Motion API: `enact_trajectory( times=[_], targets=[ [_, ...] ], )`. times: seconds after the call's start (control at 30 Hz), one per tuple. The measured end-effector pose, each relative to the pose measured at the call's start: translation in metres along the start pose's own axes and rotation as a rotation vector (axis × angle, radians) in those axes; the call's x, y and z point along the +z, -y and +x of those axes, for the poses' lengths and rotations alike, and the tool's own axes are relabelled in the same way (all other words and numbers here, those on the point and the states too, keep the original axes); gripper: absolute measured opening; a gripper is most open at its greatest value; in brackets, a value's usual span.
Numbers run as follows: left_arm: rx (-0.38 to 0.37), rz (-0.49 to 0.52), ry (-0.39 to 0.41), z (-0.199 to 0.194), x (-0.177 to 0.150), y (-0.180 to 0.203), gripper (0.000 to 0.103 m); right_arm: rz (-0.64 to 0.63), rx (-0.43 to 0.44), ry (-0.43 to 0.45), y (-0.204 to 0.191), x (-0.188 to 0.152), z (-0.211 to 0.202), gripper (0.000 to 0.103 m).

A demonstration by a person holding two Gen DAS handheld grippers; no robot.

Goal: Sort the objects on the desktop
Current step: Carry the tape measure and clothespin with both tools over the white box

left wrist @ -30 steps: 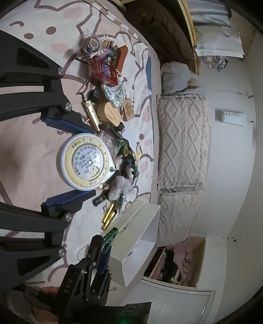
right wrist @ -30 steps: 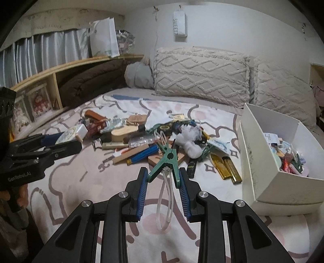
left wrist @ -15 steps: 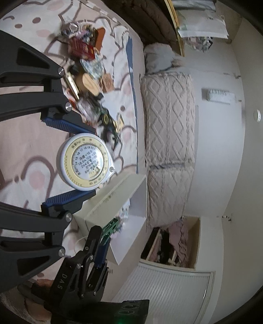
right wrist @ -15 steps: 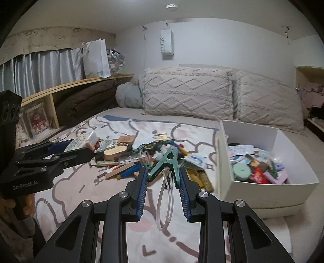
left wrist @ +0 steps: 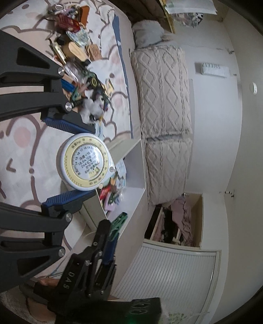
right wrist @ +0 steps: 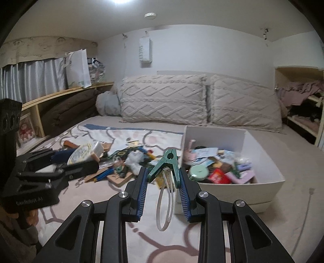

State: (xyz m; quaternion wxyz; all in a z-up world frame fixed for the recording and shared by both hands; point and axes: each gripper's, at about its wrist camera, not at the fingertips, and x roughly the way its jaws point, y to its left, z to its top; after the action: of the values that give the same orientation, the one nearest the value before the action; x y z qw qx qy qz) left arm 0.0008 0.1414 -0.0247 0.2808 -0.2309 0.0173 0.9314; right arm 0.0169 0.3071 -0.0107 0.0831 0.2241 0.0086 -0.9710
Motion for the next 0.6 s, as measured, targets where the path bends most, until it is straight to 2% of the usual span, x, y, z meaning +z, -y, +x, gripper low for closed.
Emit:
enact_trajectory(
  times=[0.27,0.5,0.6],
  targets=[
    [-0.060,0.027,0.001,0.018,0.013,0.023,0.052,-0.014,-0.050,0.007,0.022,0.008,-0.006,0.031],
    [-0.117,0.046,-0.006,0.044,0.025,0.037,0.052,0.048,-0.055,0.006,0.056,0.011,-0.001,0.031],
    [-0.109,0.048,-0.008,0.057,0.030,0.041,0.052,0.065,-0.060,0.002,0.071,0.015,0.003,0.031]
  ],
)
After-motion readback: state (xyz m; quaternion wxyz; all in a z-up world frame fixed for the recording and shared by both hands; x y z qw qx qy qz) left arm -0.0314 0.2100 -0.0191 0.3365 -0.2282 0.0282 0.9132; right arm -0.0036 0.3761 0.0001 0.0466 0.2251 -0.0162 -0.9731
